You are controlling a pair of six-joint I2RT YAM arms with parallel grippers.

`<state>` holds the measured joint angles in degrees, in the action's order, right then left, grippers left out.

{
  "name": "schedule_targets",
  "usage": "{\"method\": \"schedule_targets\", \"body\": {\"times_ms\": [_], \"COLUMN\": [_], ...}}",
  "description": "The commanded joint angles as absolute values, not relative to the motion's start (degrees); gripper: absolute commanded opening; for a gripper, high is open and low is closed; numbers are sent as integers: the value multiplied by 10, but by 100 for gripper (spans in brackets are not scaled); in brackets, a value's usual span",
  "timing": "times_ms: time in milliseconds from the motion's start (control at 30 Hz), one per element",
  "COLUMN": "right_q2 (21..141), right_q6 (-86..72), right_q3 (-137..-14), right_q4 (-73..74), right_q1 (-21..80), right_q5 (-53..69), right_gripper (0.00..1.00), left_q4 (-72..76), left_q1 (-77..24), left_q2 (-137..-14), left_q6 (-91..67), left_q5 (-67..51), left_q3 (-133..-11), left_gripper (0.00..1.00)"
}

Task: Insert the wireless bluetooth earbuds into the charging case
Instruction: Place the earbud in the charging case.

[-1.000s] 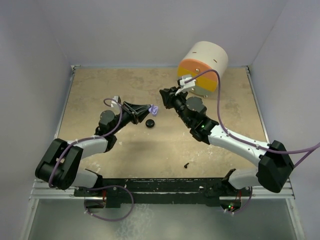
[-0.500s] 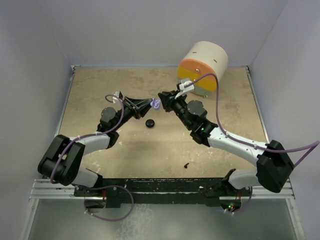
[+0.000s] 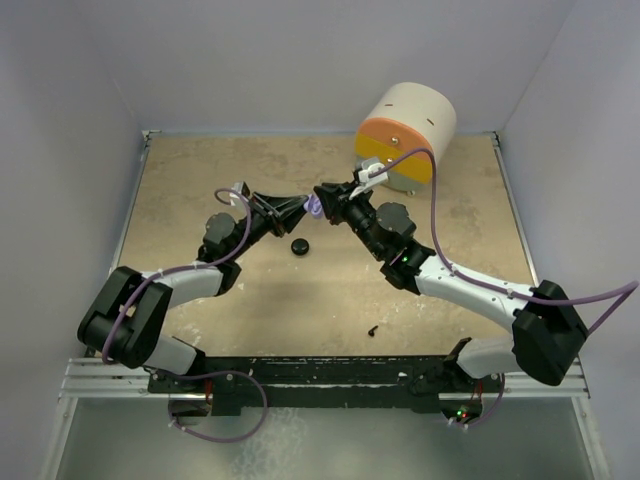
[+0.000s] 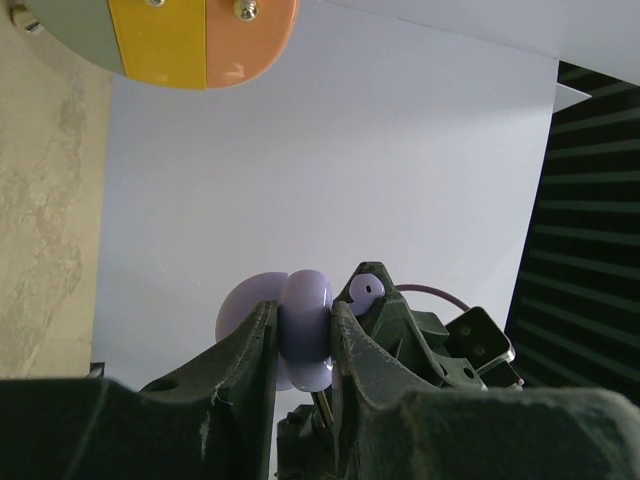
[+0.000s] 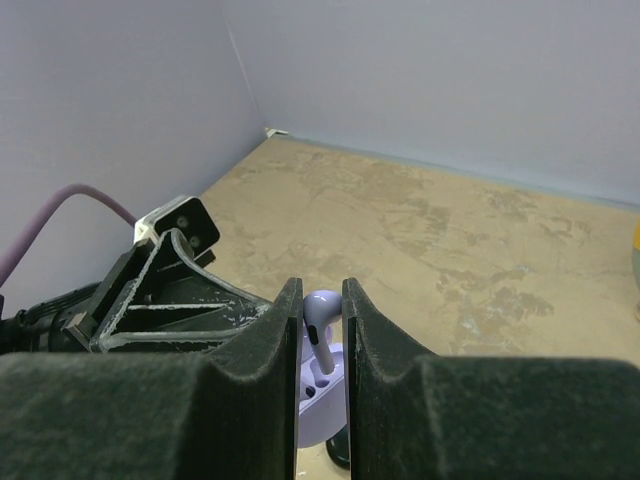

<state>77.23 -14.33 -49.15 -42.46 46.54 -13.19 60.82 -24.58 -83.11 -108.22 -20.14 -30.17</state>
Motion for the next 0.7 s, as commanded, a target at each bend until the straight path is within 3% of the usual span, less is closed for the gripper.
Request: {"method": "schedule_targets", "body": {"times_ms": [0, 667], "right_q2": [758, 756], "right_q6": [-130, -127], "right_q3": [-487, -475], "right_q4": [-464, -467], "right_q1": [467, 468], "right_q5": [-119, -108], "right_gripper": [0, 0], "left_q4": [651, 647], "left_q1": [-252, -258], "left_q2": [-831, -825], "left_q6": [-1090, -1091], "left_q5": [-192, -188], "left_q3": [-327, -336], "left_gripper": [0, 0]}}
